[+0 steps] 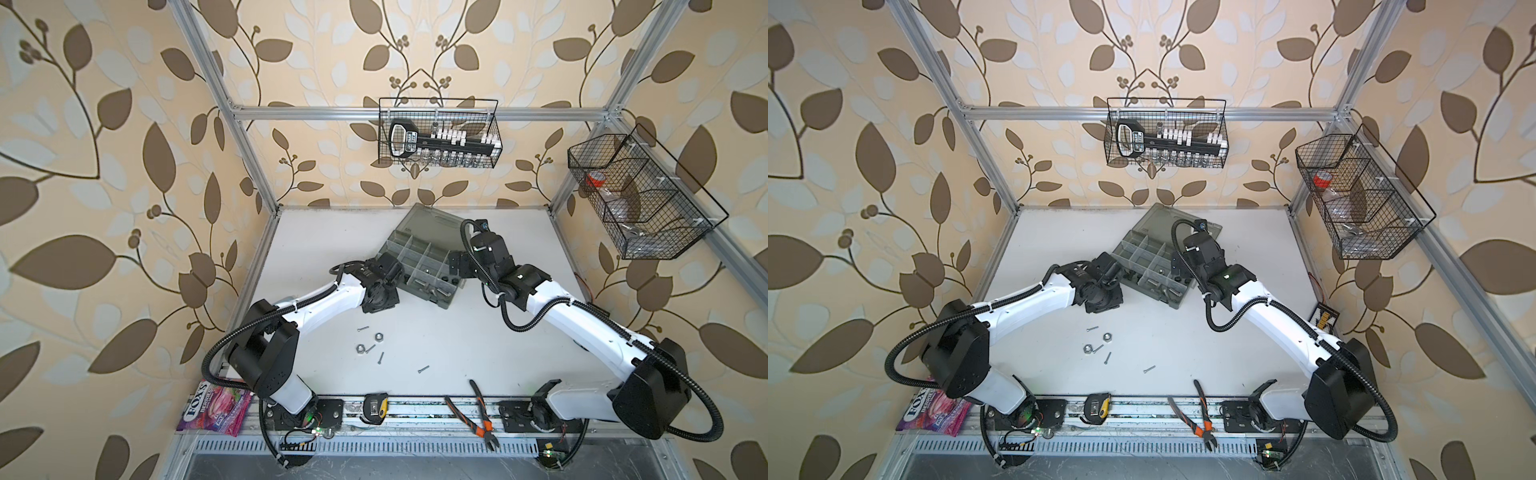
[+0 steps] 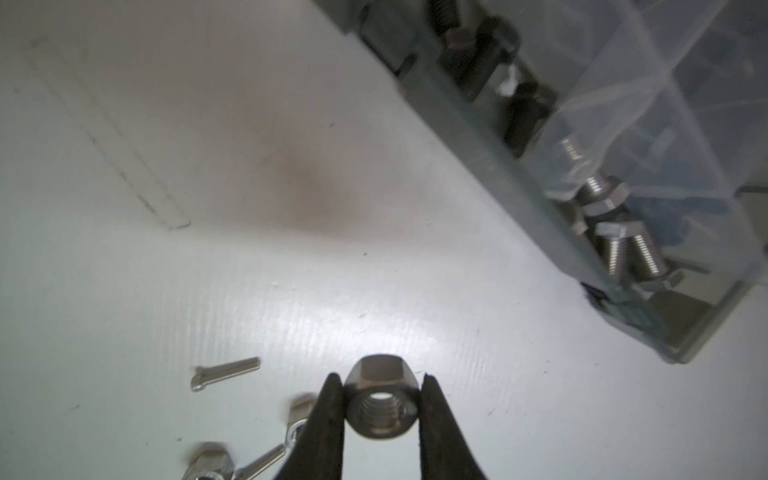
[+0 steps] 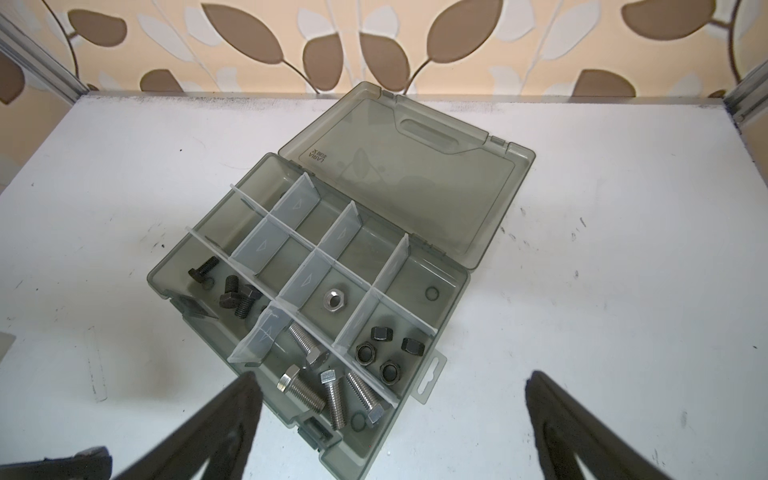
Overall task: Sort the screws and nuts into containers
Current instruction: 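Lift the silver nut with the left gripper and carry it over the box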
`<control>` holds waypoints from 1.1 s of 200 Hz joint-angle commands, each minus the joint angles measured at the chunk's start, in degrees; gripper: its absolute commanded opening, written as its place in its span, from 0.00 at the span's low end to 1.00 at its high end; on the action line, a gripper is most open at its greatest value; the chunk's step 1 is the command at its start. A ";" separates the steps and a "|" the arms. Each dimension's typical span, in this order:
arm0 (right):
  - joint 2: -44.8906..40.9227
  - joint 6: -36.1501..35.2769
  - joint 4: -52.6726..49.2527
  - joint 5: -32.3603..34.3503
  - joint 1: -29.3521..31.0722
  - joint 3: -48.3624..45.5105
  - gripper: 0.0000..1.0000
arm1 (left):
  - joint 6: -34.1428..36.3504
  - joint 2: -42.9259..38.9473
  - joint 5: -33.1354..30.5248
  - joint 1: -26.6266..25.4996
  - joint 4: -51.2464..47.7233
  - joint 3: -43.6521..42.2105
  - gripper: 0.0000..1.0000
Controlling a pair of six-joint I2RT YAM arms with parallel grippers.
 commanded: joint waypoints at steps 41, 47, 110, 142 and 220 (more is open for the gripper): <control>-5.74 2.48 0.47 5.47 0.07 -2.85 1.00 | 9.47 12.59 -0.90 -0.65 1.86 21.50 0.24; -6.23 2.45 0.51 5.66 0.09 -3.00 1.00 | 10.06 13.99 -0.52 -0.62 1.69 23.40 0.24; -8.57 3.53 0.54 5.80 0.11 -4.09 1.00 | 12.73 26.64 4.15 -0.63 1.80 36.41 0.24; -8.50 3.71 0.35 5.46 0.08 -4.08 1.00 | 13.26 31.27 5.85 -0.78 0.53 41.44 0.25; -8.38 3.84 0.07 5.31 0.14 -4.29 1.00 | 12.96 34.10 7.18 -1.86 0.70 42.27 0.34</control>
